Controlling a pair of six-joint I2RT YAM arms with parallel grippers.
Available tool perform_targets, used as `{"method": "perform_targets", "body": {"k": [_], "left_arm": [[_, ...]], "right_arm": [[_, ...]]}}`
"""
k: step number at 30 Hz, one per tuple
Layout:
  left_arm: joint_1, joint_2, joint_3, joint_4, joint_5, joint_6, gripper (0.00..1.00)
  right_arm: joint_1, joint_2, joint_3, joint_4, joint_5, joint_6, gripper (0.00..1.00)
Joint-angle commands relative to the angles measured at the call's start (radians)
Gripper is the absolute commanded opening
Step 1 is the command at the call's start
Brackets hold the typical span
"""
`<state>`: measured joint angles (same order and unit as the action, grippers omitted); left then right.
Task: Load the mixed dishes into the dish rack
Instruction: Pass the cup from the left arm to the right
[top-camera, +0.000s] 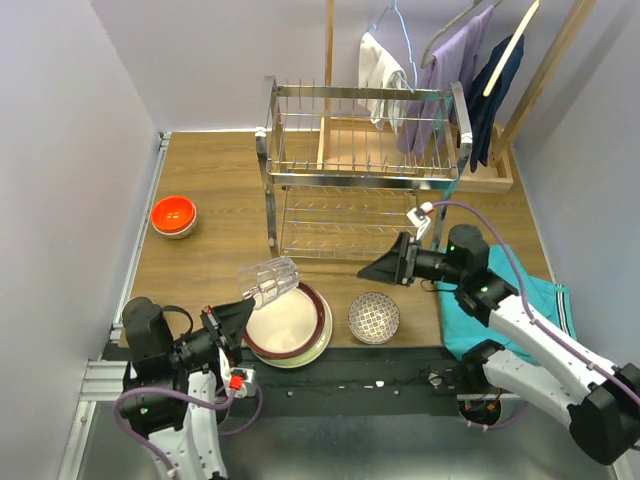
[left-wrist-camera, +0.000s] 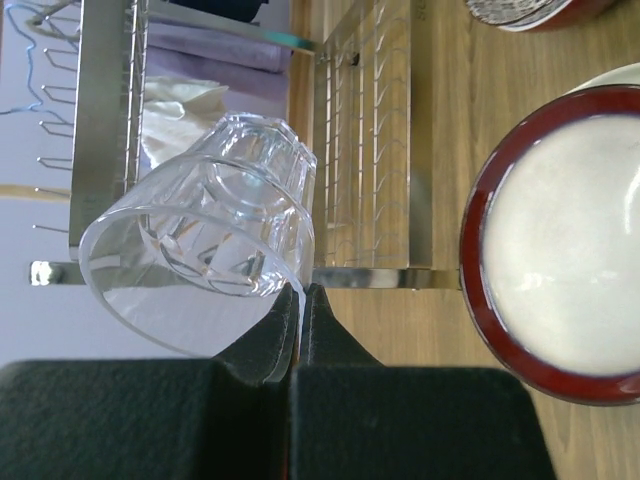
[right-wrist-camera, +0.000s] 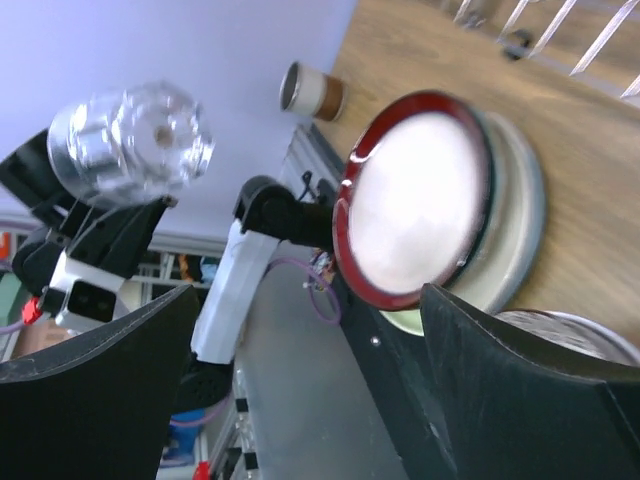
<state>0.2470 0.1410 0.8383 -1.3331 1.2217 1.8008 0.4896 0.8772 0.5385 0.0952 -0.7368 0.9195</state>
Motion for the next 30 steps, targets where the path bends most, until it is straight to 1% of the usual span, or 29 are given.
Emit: {"method": "perform_targets", "body": {"k": [1, 2, 3, 5, 6, 7, 9, 10, 11, 12, 13, 14, 15, 16, 17, 18, 19, 20, 21, 23, 24, 25, 26, 27, 30], "left_arm": [[0.216, -0.030, -0.044, -0.179, 0.268, 0.134, 0.00], [0.254, -0.087, -0.047, -0.181, 0.289, 0.094, 0.00], [0.267, -0.092, -0.041, -0.189, 0.303, -0.008, 0.00], [0.290, -0.121, -0.013, -0.190, 0.309, -0.105, 0.00], [0.307, -0.135, -0.002, -0.192, 0.326, -0.180, 0.00], [0.334, -0.139, 0.017, -0.190, 0.338, -0.208, 0.00], [0.373, -0.182, 0.042, -0.186, 0.383, -0.300, 0.00], [0.447, -0.201, 0.048, -0.181, 0.431, -0.317, 0.00], [0.493, -0.216, 0.051, -0.169, 0.438, -0.355, 0.00], [0.550, -0.243, 0.054, -0.090, 0.441, -0.429, 0.00], [0.624, -0.259, 0.065, -0.051, 0.443, -0.584, 0.00], [0.747, -0.273, 0.070, 0.013, 0.441, -0.698, 0.00], [0.800, -0.277, 0.074, 0.195, 0.441, -0.821, 0.00], [0.828, -0.270, 0.077, 0.301, 0.438, -0.954, 0.00], [0.839, -0.256, 0.081, 0.392, 0.403, -1.115, 0.00], [0.827, -0.210, 0.100, 0.416, 0.362, -1.107, 0.00], [0.819, -0.184, 0.145, 0.425, 0.328, -1.103, 0.00], [0.807, -0.161, 0.163, 0.454, 0.246, -1.185, 0.00], [0.783, -0.150, 0.177, 0.574, 0.216, -1.255, 0.00], [0.749, -0.124, 0.193, 0.673, 0.148, -1.334, 0.00], [0.730, -0.127, 0.188, 0.792, 0.077, -1.419, 0.00], [0.695, -0.130, 0.182, 0.836, 0.032, -1.457, 0.00], [0.689, -0.130, 0.188, 0.869, -0.006, -1.492, 0.00], [0.684, -0.117, 0.203, 0.846, -0.102, -1.476, 0.00], [0.686, -0.077, 0.266, 0.813, -0.264, -1.485, 0.00]], "right_arm": [[0.180, 0.023, -0.070, 0.299, 0.167, 0.107, 1.00], [0.219, 0.019, -0.101, 0.328, 0.190, 0.133, 1.00], [0.225, 0.014, -0.110, 0.340, 0.232, 0.148, 1.00], [0.224, 0.005, -0.110, 0.299, 0.270, 0.150, 1.00], [0.225, 0.005, -0.103, 0.266, 0.277, 0.145, 1.00], [0.225, 0.000, -0.097, 0.250, 0.307, 0.147, 1.00], [0.227, 0.015, -0.081, 0.253, 0.318, 0.171, 1.00], [0.231, 0.025, -0.078, 0.264, 0.318, 0.176, 1.00], [0.239, 0.035, -0.078, 0.277, 0.315, 0.165, 1.00], [0.241, 0.043, -0.077, 0.282, 0.315, 0.162, 1.00], [0.241, 0.040, -0.075, 0.265, 0.316, 0.159, 1.00], [0.241, 0.034, -0.075, 0.255, 0.317, 0.151, 1.00], [0.241, 0.026, -0.075, 0.223, 0.317, 0.145, 1.00], [0.241, 0.004, -0.071, 0.197, 0.321, 0.133, 1.00], [0.241, -0.007, -0.063, 0.161, 0.329, 0.112, 1.00], [0.241, -0.018, -0.057, 0.091, 0.335, 0.101, 1.00], [0.239, -0.032, -0.049, 0.063, 0.341, 0.087, 1.00], [0.241, -0.035, -0.029, 0.037, 0.341, 0.061, 1.00], [0.241, -0.038, -0.019, -0.003, 0.343, 0.049, 1.00], [0.239, -0.035, 0.006, -0.025, 0.350, 0.004, 1.00], [0.239, -0.034, 0.012, -0.046, 0.356, -0.008, 1.00], [0.237, -0.032, 0.018, -0.049, 0.362, -0.022, 1.00], [0.239, -0.033, 0.021, -0.052, 0.364, -0.043, 1.00], [0.239, -0.038, 0.028, -0.060, 0.370, -0.053, 1.00], [0.239, -0.075, 0.018, -0.069, 0.372, -0.079, 1.00]]}}
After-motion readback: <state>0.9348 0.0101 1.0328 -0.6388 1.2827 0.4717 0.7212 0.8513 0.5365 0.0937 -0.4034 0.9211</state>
